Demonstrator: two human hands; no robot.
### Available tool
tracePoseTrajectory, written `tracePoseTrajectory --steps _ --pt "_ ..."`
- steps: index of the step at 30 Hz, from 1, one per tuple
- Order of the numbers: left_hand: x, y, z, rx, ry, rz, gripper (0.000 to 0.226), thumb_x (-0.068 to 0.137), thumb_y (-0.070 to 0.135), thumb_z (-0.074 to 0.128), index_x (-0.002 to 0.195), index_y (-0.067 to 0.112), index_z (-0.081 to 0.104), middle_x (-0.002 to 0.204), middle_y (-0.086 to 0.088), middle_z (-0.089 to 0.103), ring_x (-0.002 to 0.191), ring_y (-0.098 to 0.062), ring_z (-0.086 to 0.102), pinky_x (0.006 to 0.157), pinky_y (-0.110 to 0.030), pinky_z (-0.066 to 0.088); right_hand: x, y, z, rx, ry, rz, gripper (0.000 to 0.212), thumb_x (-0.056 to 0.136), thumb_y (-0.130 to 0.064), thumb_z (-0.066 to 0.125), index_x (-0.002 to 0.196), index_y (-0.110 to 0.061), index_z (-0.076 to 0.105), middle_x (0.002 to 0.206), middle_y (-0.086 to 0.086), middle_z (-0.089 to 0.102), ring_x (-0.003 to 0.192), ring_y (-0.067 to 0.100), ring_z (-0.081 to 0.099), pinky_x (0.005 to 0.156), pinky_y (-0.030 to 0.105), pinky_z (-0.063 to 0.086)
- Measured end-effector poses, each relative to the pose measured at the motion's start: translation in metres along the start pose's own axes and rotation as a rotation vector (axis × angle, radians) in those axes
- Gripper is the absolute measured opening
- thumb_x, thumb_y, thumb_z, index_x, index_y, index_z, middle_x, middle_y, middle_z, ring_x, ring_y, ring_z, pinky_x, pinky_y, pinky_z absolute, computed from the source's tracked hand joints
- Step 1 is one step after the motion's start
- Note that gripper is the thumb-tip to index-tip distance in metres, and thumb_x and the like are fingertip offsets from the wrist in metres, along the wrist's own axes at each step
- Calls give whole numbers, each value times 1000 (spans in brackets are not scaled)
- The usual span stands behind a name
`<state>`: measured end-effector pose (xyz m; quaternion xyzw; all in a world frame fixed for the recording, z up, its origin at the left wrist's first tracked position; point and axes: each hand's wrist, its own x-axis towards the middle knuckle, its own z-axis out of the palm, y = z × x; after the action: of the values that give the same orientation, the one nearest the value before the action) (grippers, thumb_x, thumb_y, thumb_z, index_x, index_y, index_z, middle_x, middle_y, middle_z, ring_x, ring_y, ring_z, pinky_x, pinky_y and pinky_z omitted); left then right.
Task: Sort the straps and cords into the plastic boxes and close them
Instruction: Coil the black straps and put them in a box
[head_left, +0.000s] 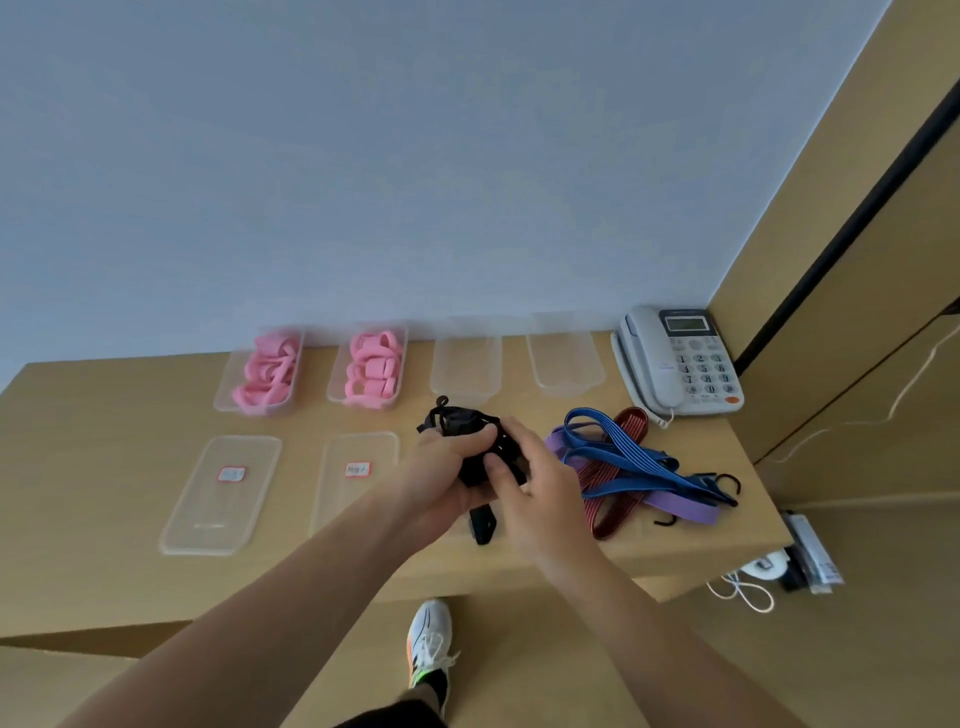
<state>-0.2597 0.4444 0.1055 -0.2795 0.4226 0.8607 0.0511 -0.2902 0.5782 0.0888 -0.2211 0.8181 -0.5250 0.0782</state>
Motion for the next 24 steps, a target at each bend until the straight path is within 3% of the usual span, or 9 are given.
tracePoseTrajectory --steps 2,4,7,11,14,16,18,20,24 --pt "18 15 -3 -26 34 -22 34 99 12 61 126 -7 60 108 -22 71 97 -33 73 76 -44 61 19 -7 11 -63 -51 -52 44 96 -14 63 139 -12 52 122 -19 57 115 -13 50 99 10 41" --pt "35 30 -7 -88 61 -103 38 99 23 62 128 -2 63 101 -15 73 90 -28 74 71 -39 61 41 -12 24 -133 -138 -32 52 95 -22 64 142 -9 44 137 3 54 127 15 52 106 33 46" --pt "59 57 -19 -133 -12 -206 49 97 45 60 122 4 68 105 -11 73 96 -28 73 77 -40 59 82 -15 38 -207 -192 79 69 95 -30 66 153 -12 32 151 4 42 137 20 45 114 30 37" --pt "93 86 -39 -90 -78 -208 56 98 55 51 126 9 67 125 -16 71 116 -36 68 103 -57 49 138 -14 51 -264 -155 134 51 87 -20 70 135 -18 53 125 2 62 116 20 60 96 35 50" --pt "117 98 -53 0 -25 -177 48 100 50 53 127 13 66 123 -17 71 117 -40 66 105 -55 50 178 -9 60 -305 -176 95 28 82 -13 65 107 -23 59 100 -3 63 89 16 61 73 28 48" --pt "133 104 -59 270 127 -84 40 101 45 55 124 14 67 111 -9 74 105 -30 71 97 -47 56 204 1 65 -346 -187 79 33 83 -9 66 114 -21 62 106 -2 63 94 14 59 78 24 46" --pt "150 104 -69 806 257 163 33 99 39 57 118 15 69 105 4 71 97 -19 68 85 -34 55 228 17 67 -431 -221 83 44 85 -6 67 126 -16 59 120 3 59 107 18 57 87 22 42" --pt "165 102 -76 1241 219 365 28 95 33 58 113 14 69 108 2 68 99 -21 64 82 -33 49 247 33 71 -524 -291 100 51 87 -5 66 136 -13 50 133 7 49 116 21 53 93 23 39" --pt "187 93 -89 1593 46 446 27 93 26 61 113 8 67 119 -8 62 101 -28 62 83 -40 53 266 57 85 -699 -380 65 52 87 -6 65 133 -16 44 139 6 33 99 26 59 84 34 54"
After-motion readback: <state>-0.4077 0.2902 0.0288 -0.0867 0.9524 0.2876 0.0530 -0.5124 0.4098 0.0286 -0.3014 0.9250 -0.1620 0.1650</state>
